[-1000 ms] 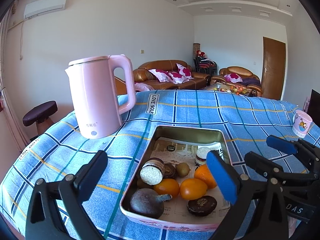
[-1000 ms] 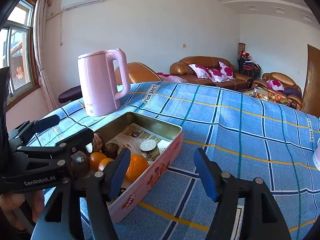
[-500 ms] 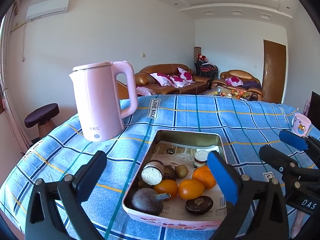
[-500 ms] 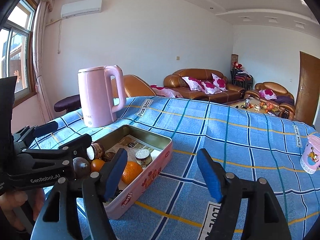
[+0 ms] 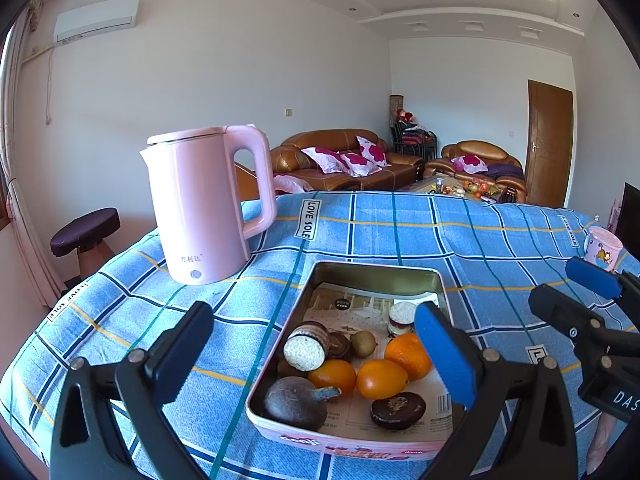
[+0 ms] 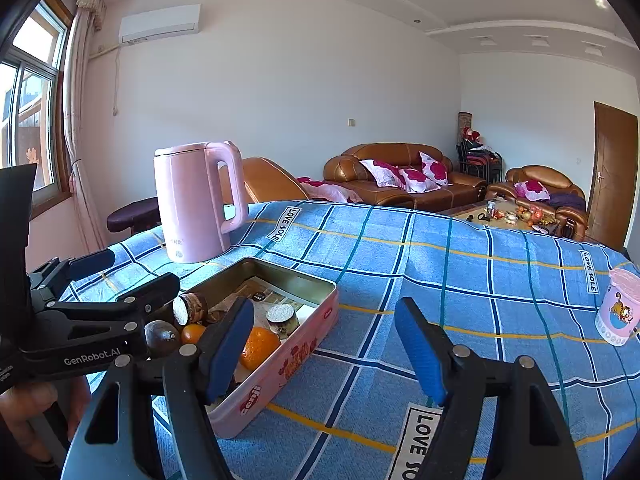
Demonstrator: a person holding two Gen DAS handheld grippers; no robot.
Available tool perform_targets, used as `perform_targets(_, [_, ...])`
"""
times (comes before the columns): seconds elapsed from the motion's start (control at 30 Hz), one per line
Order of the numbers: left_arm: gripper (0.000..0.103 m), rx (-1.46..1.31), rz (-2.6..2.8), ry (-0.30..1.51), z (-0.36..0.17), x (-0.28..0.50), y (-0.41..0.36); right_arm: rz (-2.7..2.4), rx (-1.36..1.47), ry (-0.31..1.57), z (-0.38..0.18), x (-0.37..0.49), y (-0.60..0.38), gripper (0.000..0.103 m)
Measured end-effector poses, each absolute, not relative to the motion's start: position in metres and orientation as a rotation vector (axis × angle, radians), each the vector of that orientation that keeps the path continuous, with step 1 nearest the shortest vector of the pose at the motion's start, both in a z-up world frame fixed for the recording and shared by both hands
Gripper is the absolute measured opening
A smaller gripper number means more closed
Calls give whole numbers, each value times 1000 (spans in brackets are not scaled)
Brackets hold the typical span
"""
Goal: Organize fruits
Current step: 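Open both tools and hold them still above the filled box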
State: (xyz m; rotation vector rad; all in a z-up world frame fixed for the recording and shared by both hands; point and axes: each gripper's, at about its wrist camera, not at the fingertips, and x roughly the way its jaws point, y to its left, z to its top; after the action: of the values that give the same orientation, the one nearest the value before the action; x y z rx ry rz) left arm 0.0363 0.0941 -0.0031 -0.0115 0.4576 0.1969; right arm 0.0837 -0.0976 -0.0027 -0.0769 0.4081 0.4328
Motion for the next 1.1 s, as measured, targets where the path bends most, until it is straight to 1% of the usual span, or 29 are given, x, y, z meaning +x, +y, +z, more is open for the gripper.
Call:
perform_targets(0.3, [103, -7, 200, 465, -4, 37, 93, 431, -74, 415, -6, 85, -99, 74])
perform_targets(0.77, [103, 2, 190, 420, 3, 30, 86, 416, -60, 401, -5, 82, -109, 75])
perform_targets(1.1, [103, -18, 194, 438, -1, 34, 88, 417, -62, 409, -9, 81, -112, 75])
